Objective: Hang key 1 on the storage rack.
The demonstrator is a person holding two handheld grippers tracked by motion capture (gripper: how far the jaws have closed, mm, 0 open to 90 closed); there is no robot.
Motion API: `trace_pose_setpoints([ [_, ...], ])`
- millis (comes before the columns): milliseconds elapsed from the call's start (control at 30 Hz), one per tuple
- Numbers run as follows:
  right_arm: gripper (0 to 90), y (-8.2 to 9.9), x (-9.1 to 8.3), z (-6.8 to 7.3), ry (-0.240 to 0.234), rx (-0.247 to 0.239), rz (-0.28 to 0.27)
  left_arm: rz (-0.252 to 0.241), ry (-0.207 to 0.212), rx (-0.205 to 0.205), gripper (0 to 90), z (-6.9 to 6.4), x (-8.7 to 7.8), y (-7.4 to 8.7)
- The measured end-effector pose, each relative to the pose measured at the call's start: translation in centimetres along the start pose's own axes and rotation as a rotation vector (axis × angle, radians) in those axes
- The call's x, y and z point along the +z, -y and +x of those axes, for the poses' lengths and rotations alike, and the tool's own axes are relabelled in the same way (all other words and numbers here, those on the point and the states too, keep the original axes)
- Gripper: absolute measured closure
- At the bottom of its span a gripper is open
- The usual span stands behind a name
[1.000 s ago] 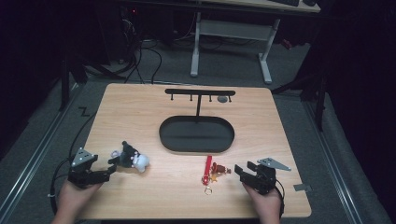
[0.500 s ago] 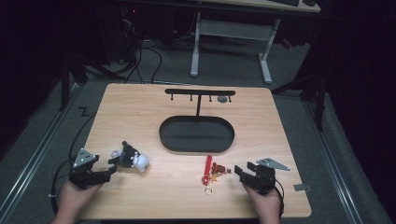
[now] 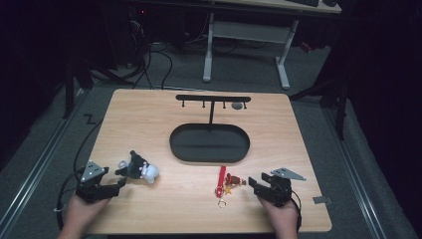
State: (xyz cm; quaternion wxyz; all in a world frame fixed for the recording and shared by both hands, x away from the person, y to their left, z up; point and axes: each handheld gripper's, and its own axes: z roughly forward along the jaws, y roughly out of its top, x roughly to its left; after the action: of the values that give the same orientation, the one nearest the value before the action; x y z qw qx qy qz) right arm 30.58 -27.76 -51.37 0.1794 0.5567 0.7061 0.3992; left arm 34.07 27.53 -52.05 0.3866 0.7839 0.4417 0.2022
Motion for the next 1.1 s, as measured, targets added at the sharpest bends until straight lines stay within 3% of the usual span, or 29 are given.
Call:
trace_pose_setpoints([
  [467,37.3,-0.6,-0.3,1.4,0.001,-0.086,0.012,0.008,-0.010,0.061,20.2,-0.8,0.2,-0.1],
  [567,36.6,-0.9,-0.4,1.6,-0.009,-0.093,0.040,0.005,-0.009,0.077,20.2,-1.0,0.2,-0.1],
  [733,34.1,-1.4,-0.4,2.1,0.027,-0.129,0.083,0.000,-0.003,0.099,20.0,-1.1,0.2,-0.1],
  [933,31.9,-1.8,-0.3,2.4,0.020,-0.121,0.121,-0.001,-0.001,0.103,20.2,-0.9,0.2,0.1],
  [1100,29.6,-2.3,-0.2,2.7,0.020,-0.162,0.190,-0.007,0.002,0.091,20.2,-0.6,0.1,0.0],
])
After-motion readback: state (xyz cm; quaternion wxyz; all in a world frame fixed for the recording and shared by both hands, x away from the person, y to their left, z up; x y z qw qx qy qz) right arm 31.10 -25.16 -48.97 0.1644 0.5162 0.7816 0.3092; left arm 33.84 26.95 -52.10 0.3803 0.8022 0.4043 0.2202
